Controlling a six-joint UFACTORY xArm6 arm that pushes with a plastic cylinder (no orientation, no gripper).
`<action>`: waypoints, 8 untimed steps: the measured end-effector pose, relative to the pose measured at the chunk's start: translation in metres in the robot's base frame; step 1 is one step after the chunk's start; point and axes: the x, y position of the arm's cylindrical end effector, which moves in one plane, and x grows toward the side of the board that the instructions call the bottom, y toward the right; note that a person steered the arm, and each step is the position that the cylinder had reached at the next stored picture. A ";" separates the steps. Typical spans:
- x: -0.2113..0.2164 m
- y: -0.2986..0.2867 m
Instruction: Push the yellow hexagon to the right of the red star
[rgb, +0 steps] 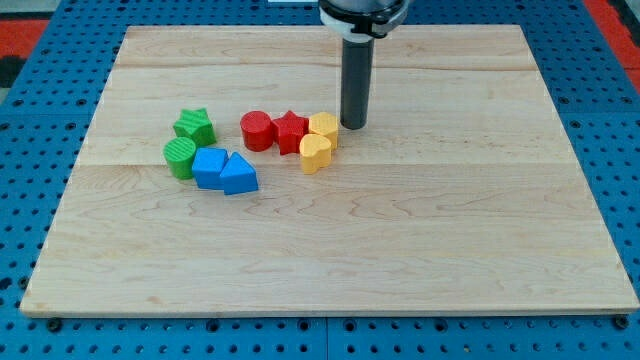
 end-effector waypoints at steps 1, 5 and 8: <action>0.012 -0.012; 0.011 -0.017; 0.010 0.012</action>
